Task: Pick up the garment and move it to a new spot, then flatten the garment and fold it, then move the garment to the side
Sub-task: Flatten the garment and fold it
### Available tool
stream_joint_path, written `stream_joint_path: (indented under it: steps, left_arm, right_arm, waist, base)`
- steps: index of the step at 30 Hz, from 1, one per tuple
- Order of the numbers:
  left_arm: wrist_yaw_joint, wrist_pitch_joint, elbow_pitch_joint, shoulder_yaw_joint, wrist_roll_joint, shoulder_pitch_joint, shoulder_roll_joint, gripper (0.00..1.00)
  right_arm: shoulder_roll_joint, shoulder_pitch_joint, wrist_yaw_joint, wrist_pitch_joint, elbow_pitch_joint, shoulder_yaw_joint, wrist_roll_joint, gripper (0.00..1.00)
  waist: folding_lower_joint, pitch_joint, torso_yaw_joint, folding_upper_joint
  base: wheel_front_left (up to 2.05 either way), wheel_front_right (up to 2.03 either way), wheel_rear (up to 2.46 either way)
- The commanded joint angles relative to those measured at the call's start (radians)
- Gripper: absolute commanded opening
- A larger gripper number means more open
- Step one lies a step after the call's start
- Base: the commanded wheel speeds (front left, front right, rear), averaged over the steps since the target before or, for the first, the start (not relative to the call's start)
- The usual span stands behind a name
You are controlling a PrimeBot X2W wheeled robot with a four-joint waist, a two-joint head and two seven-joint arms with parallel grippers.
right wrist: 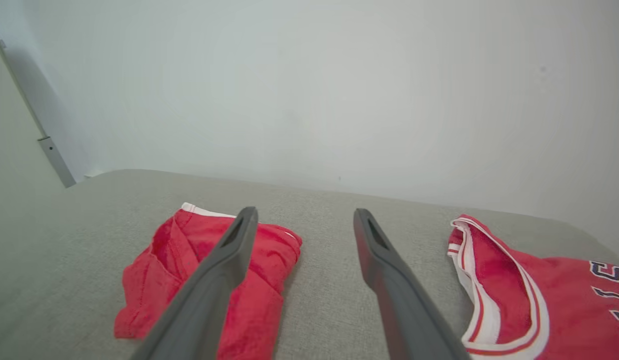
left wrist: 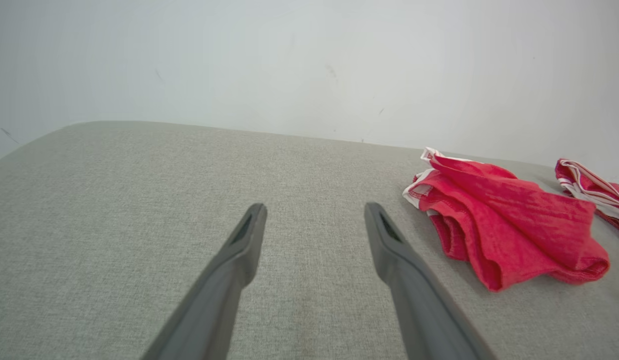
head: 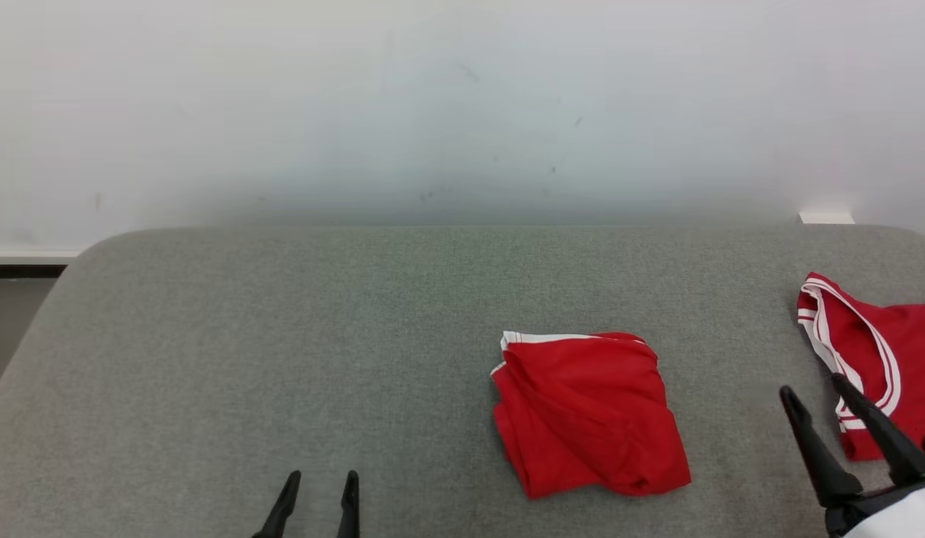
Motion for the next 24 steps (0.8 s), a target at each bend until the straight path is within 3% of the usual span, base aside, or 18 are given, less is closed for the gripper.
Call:
stream_joint_path:
  steps: [1,5,6,7,13,19,24]
  left_arm:
    - [-0.002,0.000,-0.013,0.009,0.013,0.017,0.005,1.00]
    - [-0.007,0.000,-0.028,0.012,0.020,0.023,0.003,1.00]
    - [-0.010,0.000,-0.031,0.010,0.022,0.019,0.003,1.00]
    - [-0.010,0.000,-0.033,0.007,0.025,0.014,0.002,1.00]
    - [-0.013,0.000,-0.043,-0.006,0.018,-0.018,0.002,1.00]
    - [-0.004,0.000,-0.037,-0.037,-0.003,-0.041,0.002,1.00]
    - [0.004,0.000,-0.033,-0.050,-0.012,-0.046,0.002,1.00]
  right_arm:
    - [0.005,0.031,-0.002,-0.024,0.021,-0.033,-0.029,1.00]
    - [0.018,0.049,-0.002,-0.051,0.057,-0.071,-0.076,0.96]
    - [0.021,0.044,-0.002,-0.052,0.064,-0.070,-0.076,0.45]
    - [0.028,0.036,-0.002,-0.044,0.069,-0.058,-0.068,0.00]
    - [0.050,-0.057,-0.002,-0.001,0.138,0.079,-0.049,0.00]
    - [0.119,-0.170,-0.002,-0.004,0.320,0.205,-0.031,0.00]
    - [0.169,-0.230,-0.002,-0.030,0.441,0.252,-0.015,0.00]
  waist:
    - [0.0001,-0.002,-0.003,-0.0001]
    - [0.0001,0.002,-0.001,-0.0001]
    - [0.0001,0.006,0.002,-0.0001]
    - [0.0001,0.009,0.005,-0.0001]
    - [0.0001,0.046,0.035,-0.0001]
    - [0.0001,0.067,0.078,-0.0001]
    - [0.0001,0.072,0.101,-0.0001]
  base:
    - [0.00,0.00,0.00]
    - [0.00,0.00,0.00]
    - [0.00,0.00,0.00]
    - [0.00,0.00,0.00]
    - [0.00,0.00,0.00]
    - [0.00,0.00,0.00]
    - [0.00,0.00,0.00]
